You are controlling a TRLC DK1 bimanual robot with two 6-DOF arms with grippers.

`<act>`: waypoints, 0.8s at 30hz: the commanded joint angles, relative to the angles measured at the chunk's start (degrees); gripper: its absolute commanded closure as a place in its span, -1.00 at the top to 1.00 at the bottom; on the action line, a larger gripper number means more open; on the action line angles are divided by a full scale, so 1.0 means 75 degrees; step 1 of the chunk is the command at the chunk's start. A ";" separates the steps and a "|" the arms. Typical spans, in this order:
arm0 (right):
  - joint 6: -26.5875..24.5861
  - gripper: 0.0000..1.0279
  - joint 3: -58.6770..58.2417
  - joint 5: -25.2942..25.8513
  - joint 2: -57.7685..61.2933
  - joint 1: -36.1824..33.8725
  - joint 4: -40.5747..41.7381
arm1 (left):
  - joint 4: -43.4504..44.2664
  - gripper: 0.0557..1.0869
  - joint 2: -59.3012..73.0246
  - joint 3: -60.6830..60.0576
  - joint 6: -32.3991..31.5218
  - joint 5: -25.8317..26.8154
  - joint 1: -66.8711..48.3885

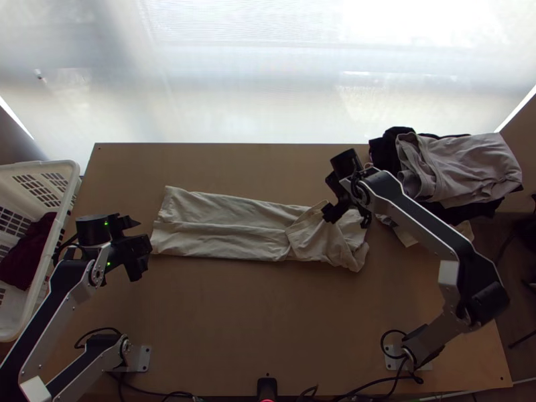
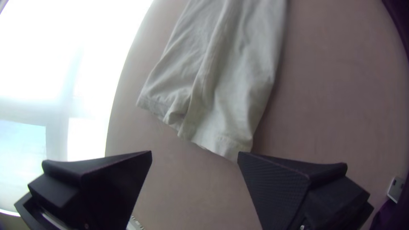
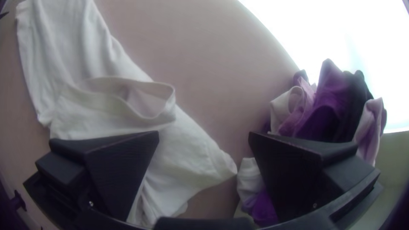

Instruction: Fold the t-shirt

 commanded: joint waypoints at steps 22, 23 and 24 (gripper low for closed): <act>0.0610 0.91 -0.4325 0.1416 -0.2240 0.3862 0.1233 | 0.0316 0.90 -0.1036 -0.1731 -0.1041 0.1262 -0.2068; 0.0610 0.91 -0.4431 0.1416 -0.2240 0.3944 0.1327 | 0.0386 0.90 -0.0977 -0.1731 -0.1006 0.1262 -0.2044; 0.0610 0.91 -0.4560 0.1439 -0.2240 0.4014 0.1421 | 0.0456 0.90 -0.0918 -0.1743 -0.0912 0.1262 -0.1998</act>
